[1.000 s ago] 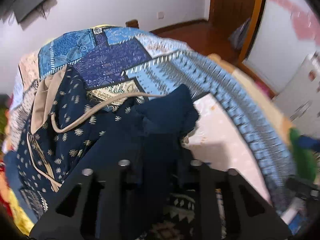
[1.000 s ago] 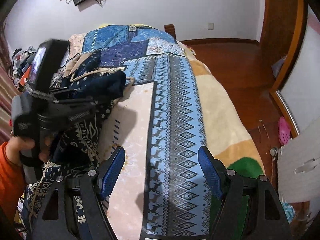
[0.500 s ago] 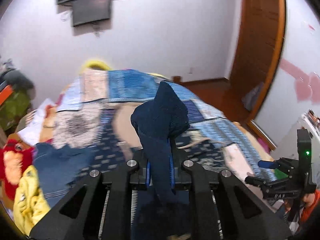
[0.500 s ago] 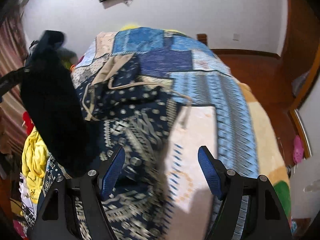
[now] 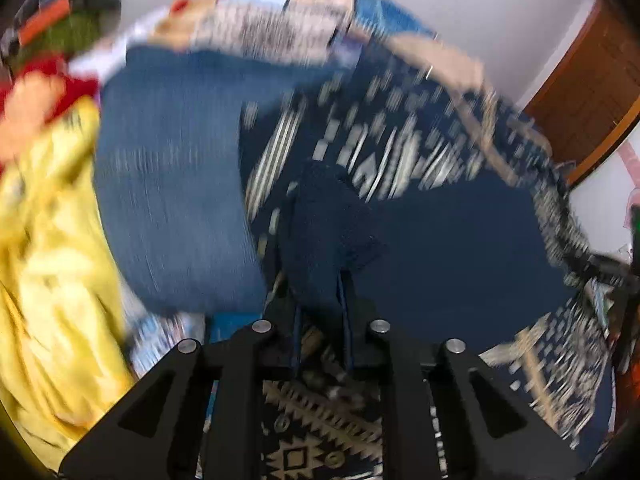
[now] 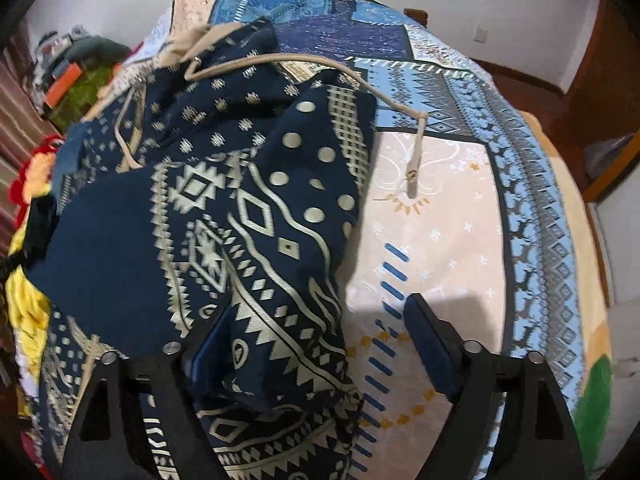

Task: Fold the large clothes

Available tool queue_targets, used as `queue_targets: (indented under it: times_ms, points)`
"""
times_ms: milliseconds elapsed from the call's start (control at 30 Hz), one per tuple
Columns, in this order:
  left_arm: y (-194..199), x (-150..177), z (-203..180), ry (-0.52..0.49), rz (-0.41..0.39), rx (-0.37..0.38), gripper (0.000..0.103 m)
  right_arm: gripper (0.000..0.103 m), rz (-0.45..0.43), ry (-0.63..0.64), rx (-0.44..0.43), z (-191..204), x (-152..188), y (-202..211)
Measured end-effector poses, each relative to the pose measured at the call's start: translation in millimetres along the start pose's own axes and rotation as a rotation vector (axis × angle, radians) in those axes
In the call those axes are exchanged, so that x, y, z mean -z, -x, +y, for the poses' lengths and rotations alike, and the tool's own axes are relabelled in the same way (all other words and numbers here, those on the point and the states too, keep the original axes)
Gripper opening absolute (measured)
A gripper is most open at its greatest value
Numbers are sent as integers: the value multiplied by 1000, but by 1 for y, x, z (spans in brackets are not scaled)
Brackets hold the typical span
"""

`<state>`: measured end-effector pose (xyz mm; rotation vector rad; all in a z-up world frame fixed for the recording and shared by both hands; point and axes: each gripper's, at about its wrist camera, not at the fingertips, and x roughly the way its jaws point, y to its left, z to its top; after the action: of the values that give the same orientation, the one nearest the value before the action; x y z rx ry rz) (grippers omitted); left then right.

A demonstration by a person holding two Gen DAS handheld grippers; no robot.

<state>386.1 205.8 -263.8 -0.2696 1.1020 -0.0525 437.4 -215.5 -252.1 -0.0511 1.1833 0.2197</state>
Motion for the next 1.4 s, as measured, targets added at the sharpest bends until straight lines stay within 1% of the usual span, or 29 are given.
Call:
queue_targets:
  times_ms: [33, 67, 100, 167, 200, 267, 333, 367, 433, 467, 567, 633, 667, 700, 800, 867, 933, 1000, 1067, 1100, 1133, 1167, 1233, 1267, 1300, 1367, 1400]
  points:
    - [-3, 7, 6, 7, 6, -10, 22, 86, 2, 15, 17, 3, 1, 0]
    - [-6, 13, 10, 12, 3, -33, 30, 86, 2, 22, 27, 4, 2, -1]
    - [-5, 17, 13, 13, -5, -52, 41, 87, 2, 25, 34, 4, 2, 0]
    - [0, 24, 21, 17, -25, -87, 52, 89, 5, 22, 40, 2, 3, 1]
    - [1, 27, 24, 16, -24, -95, 54, 89, 9, 15, 37, 0, 4, 3]
    - [5, 31, 29, 4, -11, -136, 54, 89, 16, 0, 29, -5, 6, 7]
    - [9, 33, 33, -32, 6, -225, 54, 89, 21, -11, 28, -10, 8, 10]
    - [10, 35, 34, -56, 18, -272, 54, 89, 19, -10, 45, -13, 9, 12]
    - [15, 37, 39, -76, 30, -307, 54, 89, 15, 9, 93, -16, 11, 16]
    - [19, 38, 40, -80, 33, -314, 54, 89, 10, 27, 111, -17, 12, 19]
    - [35, 38, 39, -88, 16, -319, 55, 89, 7, 24, 105, -24, 16, 28]
    - [46, 37, 36, -90, -12, -308, 60, 89, 7, -2, 94, -27, 15, 34]
    - [50, 34, 32, -90, -28, -296, 64, 89, 9, -18, 91, -28, 14, 39]
    - [50, 31, 29, -91, -36, -286, 66, 89, 6, -24, 88, -27, 12, 43]
    - [50, 22, 15, -92, -42, -234, 67, 89, -36, -19, 63, -22, 7, 58]
    - [41, 15, 7, -81, -33, -185, 67, 90, -64, -12, 47, -19, 0, 66]
    - [31, 12, 0, -77, -15, -166, 67, 90, -84, -6, 40, -15, -9, 68]
    - [16, 14, -9, -85, 9, -189, 67, 90, -77, 2, 30, -8, -18, 63]
    - [-1, 15, -11, -83, 39, -225, 67, 90, -50, 22, 18, -1, -30, 47]
    - [-5, 16, -10, -79, 40, -233, 71, 90, -41, 36, 25, 2, -33, 38]
    - [-6, 18, -9, -75, 33, -252, 75, 90, -30, 51, 41, 5, -36, 28]
    - [-6, 18, -7, -73, 20, -276, 80, 90, -11, 75, 77, 9, -40, 15]
    - [-4, 20, -2, -80, -4, -328, 81, 90, 2, 134, 172, 11, -47, -6]
    - [-3, 22, 1, -89, -8, -358, 81, 90, -1, 141, 194, 9, -48, -11]
    - [-3, 23, 5, -92, -8, -374, 81, 90, -10, 137, 193, 5, -50, -14]
    - [-3, 27, 14, -88, 3, -399, 81, 90, -31, 95, 162, -8, -54, -14]
    - [-4, 28, 19, -80, 12, -421, 81, 90, -44, 70, 169, -16, -57, -13]
